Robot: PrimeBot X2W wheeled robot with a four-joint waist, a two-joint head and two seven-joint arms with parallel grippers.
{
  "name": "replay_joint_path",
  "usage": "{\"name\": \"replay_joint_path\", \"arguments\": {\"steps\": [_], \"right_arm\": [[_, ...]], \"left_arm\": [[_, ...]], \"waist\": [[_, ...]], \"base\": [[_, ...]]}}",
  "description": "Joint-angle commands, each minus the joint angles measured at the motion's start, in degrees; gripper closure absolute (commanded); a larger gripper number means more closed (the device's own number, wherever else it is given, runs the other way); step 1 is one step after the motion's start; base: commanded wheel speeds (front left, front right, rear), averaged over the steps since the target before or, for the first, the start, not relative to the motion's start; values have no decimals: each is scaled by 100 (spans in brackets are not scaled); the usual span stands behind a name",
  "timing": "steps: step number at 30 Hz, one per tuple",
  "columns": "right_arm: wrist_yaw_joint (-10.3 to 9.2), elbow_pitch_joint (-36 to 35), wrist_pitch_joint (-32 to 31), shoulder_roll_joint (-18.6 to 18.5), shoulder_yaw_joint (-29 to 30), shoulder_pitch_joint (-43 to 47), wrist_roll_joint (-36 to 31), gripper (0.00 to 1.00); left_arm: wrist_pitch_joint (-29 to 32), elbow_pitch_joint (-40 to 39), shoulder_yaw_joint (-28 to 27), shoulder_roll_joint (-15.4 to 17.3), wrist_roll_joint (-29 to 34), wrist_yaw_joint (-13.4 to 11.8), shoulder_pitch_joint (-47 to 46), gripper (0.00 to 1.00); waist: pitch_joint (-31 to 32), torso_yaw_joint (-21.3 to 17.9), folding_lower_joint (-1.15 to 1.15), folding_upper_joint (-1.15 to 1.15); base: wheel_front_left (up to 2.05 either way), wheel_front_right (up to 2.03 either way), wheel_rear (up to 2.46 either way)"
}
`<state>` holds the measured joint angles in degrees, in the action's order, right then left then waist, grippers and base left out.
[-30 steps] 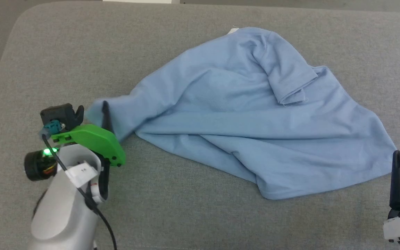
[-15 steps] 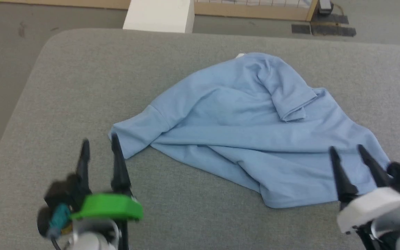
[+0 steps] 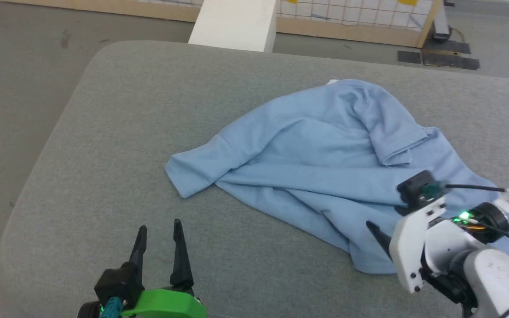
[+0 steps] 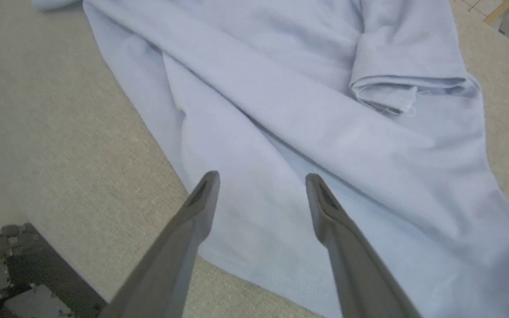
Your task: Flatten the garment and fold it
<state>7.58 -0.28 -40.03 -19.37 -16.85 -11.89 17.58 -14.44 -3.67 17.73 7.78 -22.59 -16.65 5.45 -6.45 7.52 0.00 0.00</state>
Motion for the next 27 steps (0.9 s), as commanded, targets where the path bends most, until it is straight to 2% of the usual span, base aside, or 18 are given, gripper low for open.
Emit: {"name": "replay_joint_path", "arguments": {"steps": [1, 8, 9, 11, 12, 15, 19, 24, 27], "right_arm": [[-9, 184, 41, -117, -239, -170, -49, 0], [-9, 1487, 528, -130, -785, -581, -120, 0], [-9, 1691, 609, -106, -780, -629, -115, 15], [-9, 1997, 802, -64, -726, -723, -125, 85], [-9, 2103, 896, -52, -686, -767, -136, 100], [-9, 2337, 1189, 41, -491, -910, -69, 100], [-9, 2269, 1403, 207, -320, -1066, 258, 100], [-9, 1663, 1275, 299, -387, -1142, 757, 100], [-9, 1072, 828, 331, -700, -984, 1150, 100]], "left_arm": [[7, 46, 41, 58, 84, 25, -105, 0], [100, 117, 204, 51, 149, 75, -275, 0], [109, 129, 223, 42, 142, 87, -298, 0], [107, 154, 242, 22, 127, 98, -327, 0], [106, 167, 248, 14, 120, 101, -336, 0], [94, 199, 234, -5, 86, 94, -346, 0], [76, 233, 186, 6, 44, 85, -317, 0], [63, 239, 145, 23, -32, 110, -279, 0], [61, 228, 132, 37, -65, 115, -255, 0]], "waist": [[-18, 150, 0, 0], [-107, 380, 0, 0], [-120, 398, 0, 0], [-135, 416, 0, 0], [-139, 416, 0, 0], [-134, 369, 0, 0], [-49, 250, 0, 0], [99, 131, 0, 0], [140, 107, 0, 0]], "base": [[0, 0, 0], [0, 0, 0], [0, 0, 0], [0, 0, 0], [0, 0, 0], [0, 0, 0], [0, 0, 0], [0, 0, 0], [0, 0, 0]]}}
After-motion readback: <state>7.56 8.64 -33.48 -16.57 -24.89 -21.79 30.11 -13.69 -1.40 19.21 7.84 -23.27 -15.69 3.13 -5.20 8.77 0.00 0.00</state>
